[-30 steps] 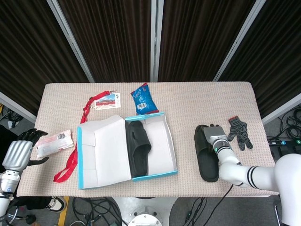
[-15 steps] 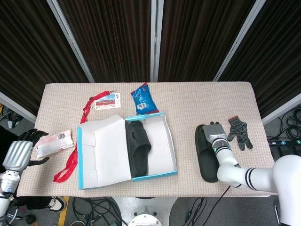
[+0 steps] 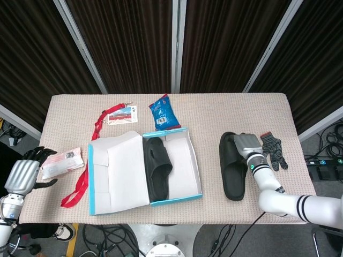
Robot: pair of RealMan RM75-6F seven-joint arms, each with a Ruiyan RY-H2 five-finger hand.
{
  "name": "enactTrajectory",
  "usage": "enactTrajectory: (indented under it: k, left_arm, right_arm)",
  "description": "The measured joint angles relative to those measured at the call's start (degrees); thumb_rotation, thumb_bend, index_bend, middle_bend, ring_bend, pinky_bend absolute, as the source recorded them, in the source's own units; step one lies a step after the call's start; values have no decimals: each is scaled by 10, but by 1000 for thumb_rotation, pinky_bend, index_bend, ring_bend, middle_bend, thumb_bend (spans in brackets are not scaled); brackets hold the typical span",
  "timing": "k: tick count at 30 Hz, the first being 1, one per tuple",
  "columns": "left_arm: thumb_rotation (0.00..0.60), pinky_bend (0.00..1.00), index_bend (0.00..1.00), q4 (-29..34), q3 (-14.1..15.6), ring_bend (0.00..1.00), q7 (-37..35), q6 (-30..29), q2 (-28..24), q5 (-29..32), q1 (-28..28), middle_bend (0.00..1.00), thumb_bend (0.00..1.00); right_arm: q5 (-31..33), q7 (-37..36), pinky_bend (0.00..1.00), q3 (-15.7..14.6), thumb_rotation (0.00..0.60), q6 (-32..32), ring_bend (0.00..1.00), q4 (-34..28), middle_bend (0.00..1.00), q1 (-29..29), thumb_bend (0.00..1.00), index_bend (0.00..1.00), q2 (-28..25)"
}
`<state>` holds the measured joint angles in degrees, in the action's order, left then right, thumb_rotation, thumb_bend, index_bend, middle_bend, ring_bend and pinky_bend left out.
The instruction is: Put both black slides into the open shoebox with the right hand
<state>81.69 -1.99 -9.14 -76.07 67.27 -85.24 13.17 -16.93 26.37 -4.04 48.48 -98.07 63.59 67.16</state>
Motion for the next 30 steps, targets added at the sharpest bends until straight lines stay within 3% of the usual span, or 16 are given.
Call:
enactTrajectory:
  k: [9, 13, 21, 30]
  left_arm:
    - [600, 190, 239, 7, -2, 124, 9, 1, -1, 3, 1, 229, 117]
    - [600, 189, 238, 7, -2, 124, 8, 0, -2, 4, 1, 229, 117]
    - [600, 189, 239, 12, -1, 124, 3, -2, -4, 1, 0, 230, 117]
    - [600, 189, 238, 13, -2, 123, 8, 0, -5, 2, 2, 229, 116]
  right_arm:
    - [-111, -112, 296, 82, 600, -19, 225, -68, 437, -46, 155, 475, -107]
    - [-159, -166, 296, 114, 600, -27, 224, -91, 438, -68, 155, 474, -124]
    - [-280, -321, 296, 181, 600, -49, 225, -96, 445, -123, 155, 486, -119]
    - [-411, -489, 296, 217, 600, -92, 225, -45, 445, -164, 155, 487, -58]
